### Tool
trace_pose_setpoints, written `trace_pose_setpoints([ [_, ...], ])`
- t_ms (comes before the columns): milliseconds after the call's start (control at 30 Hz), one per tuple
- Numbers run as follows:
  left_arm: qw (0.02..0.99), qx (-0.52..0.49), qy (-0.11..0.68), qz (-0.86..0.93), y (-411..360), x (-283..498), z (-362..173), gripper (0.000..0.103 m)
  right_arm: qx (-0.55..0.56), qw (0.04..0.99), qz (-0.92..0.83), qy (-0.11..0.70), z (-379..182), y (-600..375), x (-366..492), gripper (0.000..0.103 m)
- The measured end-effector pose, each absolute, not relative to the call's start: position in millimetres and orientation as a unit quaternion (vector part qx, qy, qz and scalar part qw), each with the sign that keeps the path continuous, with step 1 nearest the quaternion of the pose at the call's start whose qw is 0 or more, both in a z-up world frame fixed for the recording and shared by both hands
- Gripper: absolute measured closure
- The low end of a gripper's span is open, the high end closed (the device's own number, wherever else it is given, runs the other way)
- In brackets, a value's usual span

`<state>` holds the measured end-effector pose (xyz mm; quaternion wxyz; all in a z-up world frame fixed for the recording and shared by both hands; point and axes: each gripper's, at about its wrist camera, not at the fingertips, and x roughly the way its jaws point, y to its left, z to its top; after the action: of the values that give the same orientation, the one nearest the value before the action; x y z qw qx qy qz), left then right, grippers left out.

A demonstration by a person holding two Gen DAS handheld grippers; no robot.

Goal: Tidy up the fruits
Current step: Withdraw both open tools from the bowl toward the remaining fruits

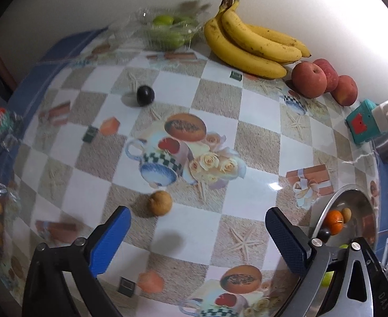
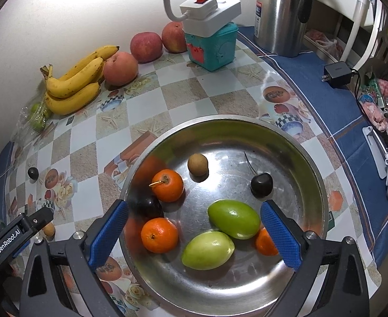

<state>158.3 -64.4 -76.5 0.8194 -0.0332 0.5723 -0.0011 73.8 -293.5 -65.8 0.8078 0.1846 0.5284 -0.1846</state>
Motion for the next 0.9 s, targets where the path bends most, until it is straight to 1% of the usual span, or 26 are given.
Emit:
trace_pose_setpoints([
  [200, 0.826, 0.027, 0.562, -0.01, -57, 162, -71, 0.0, 0.177, 0.812, -0.16, 0.532, -67, -276, 80, 0.003],
  [600, 0.829, 0.076, 0.548, 0.086, 5, 169, -69, 0.0, 0.166, 0.828, -0.042, 0.535, -71, -206, 102, 0.003],
  [700, 0.829, 0.073, 0.545, 0.101, 19, 170, -66, 0.0, 0.169, 0.829, -0.021, 0.533, -72, -192, 106, 0.003],
  [900, 0.83, 0.034, 0.546, 0.108, 44, 175, -65, 0.0, 0.167, 0.831, 0.02, 0.53, -78, -160, 117, 0.003],
])
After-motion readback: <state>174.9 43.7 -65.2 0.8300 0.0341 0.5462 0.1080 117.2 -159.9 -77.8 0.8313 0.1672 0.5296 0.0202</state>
